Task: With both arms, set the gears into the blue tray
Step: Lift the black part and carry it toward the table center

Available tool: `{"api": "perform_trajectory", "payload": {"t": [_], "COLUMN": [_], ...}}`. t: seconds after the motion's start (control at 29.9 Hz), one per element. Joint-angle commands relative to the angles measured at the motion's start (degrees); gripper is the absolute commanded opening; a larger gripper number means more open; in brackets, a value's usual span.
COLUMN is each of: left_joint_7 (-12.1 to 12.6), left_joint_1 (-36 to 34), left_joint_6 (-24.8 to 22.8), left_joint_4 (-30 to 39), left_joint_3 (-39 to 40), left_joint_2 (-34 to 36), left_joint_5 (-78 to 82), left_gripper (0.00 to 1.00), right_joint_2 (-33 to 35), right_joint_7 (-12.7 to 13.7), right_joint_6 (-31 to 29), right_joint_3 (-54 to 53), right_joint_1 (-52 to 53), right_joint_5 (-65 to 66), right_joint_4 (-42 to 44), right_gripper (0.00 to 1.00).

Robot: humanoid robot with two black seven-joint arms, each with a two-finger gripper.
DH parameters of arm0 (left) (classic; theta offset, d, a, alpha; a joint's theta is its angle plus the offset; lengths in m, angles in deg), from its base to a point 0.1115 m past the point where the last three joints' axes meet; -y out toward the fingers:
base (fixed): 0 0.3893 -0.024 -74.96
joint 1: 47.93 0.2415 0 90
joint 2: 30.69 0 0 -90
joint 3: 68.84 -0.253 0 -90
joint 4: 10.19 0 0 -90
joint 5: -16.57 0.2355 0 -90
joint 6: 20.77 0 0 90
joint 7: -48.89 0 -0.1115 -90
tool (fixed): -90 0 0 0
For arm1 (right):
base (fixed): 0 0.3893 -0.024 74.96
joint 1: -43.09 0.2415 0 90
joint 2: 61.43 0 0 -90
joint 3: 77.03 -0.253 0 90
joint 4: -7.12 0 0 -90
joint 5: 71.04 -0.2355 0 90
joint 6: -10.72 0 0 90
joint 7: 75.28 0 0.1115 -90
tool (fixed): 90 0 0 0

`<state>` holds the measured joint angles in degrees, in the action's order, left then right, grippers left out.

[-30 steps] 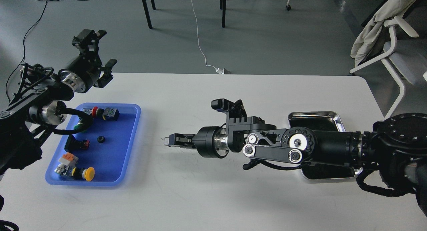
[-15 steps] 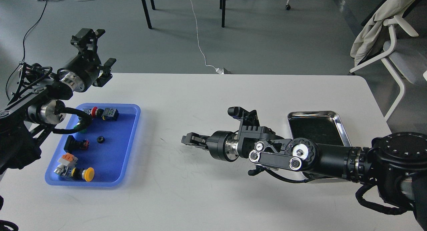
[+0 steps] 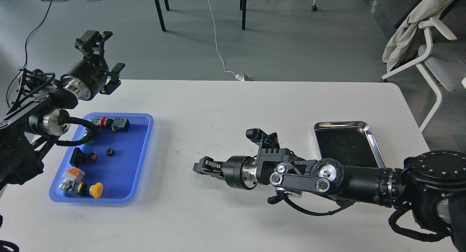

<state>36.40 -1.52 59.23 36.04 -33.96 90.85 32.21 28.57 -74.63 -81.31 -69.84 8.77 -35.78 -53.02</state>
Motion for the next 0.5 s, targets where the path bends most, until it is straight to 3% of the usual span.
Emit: {"api": "perform_trajectory", "payload": {"t": [0.0,0.1,0.27,0.4,0.47], "left_joint_7": [0.00,0.00,-0.53,-0.53,-0.53], "left_joint_1": [0.00,0.00,0.00,0.09,0.09], "left_joint_6": [-0.02,-0.02,-0.02,0.06,0.07], "left_joint_4": [0.00,0.00,0.00,0.00,0.00], "left_joint_3": [0.01,0.01,0.01,-0.08,-0.17], "left_joint_2": [0.02,0.02,0.02,0.02,-0.07], "left_joint_5": [0.00,0.00,0.00,0.00,0.00], "left_gripper": [0.98,0.98,0.98,0.98,0.98], "right_joint_2": [0.00,0.00,0.00,0.00,0.00], "right_joint_7": [0.76,2.16,2.34,2.25,2.17], "right_joint_6": [0.00,0.17,0.53,0.97,0.88], "right_joint_3": [0.01,0.01,0.01,-0.08,-0.43], "right_joint_1": [-0.04,-0.04,-0.04,0.05,0.31], "right_joint_5": [-0.37,-0.37,-0.46,-0.90,-0.90], "right_joint_4": [-0.07,-0.07,-0.07,0.02,0.20], "right_gripper": [0.18,0.28,0.43,0.73,1.00]}}
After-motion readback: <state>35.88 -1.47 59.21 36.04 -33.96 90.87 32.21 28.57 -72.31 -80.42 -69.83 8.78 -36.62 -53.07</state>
